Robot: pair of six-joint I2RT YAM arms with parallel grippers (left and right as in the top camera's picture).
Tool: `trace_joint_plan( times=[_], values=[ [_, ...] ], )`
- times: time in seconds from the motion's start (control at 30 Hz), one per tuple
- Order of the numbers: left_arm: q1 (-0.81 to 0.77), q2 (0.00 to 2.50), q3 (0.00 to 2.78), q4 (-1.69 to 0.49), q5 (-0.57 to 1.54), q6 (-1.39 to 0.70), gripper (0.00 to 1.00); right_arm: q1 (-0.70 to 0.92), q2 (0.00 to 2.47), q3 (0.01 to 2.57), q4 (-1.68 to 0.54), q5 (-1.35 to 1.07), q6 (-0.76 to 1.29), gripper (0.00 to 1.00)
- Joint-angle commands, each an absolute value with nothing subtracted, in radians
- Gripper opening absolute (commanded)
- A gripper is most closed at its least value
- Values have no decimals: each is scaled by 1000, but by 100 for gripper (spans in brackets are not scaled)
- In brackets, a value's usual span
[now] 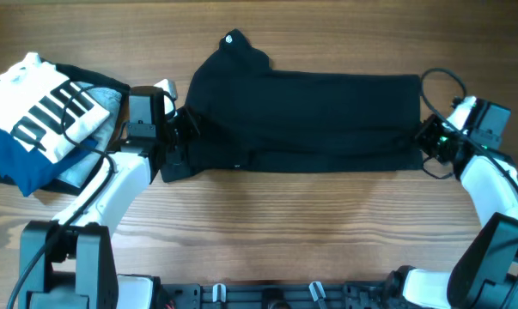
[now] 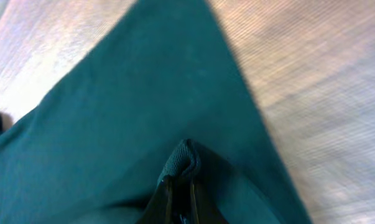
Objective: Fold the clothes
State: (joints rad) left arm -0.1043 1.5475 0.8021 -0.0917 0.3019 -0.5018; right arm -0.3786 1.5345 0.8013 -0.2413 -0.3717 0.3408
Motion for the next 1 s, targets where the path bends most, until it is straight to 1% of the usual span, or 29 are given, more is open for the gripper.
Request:
trace_joint_plan(
  times=[0.0,0.17,0.2,0.23,0.27,0.3,0.33,0.37,0.4,0.47,0.6,0.67,0.8,0.9,0.97],
  values=[
    [-99,1559,813,-86,317,-514,4,-335,1556,821,-215,-333,327,4],
    [-99,1559,813,-81,290,-514,4,-321,1556,821,-188,-194,443,4],
    [-99,1559,813,-81,290,-514,6,-321,1556,821,-177,-195,448,5],
    [-99,1559,813,-81,286,-514,16,-321,1556,821,-165,-195,449,12],
    [-99,1559,813,-81,286,-514,32,-321,1556,821,-161,-195,449,20],
    [-99,1559,813,-84,286,-513,51,-321,1556,821,-163,-194,448,24],
    [-99,1559,813,-88,286,-513,57,-321,1557,821,-167,-193,448,28],
    [-99,1559,813,-111,286,-513,60,-321,1557,821,-189,-176,447,45],
    [-99,1559,813,-133,286,-510,60,-321,1557,821,-204,-170,447,50],
    [-99,1559,813,-229,262,-503,61,-321,1557,821,-297,-143,446,54],
    [-99,1559,813,-429,134,-503,64,-321,1557,815,-490,-52,446,54],
    [-99,1559,813,-509,78,-502,66,-321,1558,793,-516,-22,429,54],
    [-99,1559,809,-523,76,-503,66,-321,1578,770,-516,-27,392,54],
    [-99,1561,772,-437,62,-503,68,-321,1615,761,-469,-97,361,54],
    [-99,1567,739,-374,62,-503,68,-320,1646,760,-445,-162,342,56]
  ],
)
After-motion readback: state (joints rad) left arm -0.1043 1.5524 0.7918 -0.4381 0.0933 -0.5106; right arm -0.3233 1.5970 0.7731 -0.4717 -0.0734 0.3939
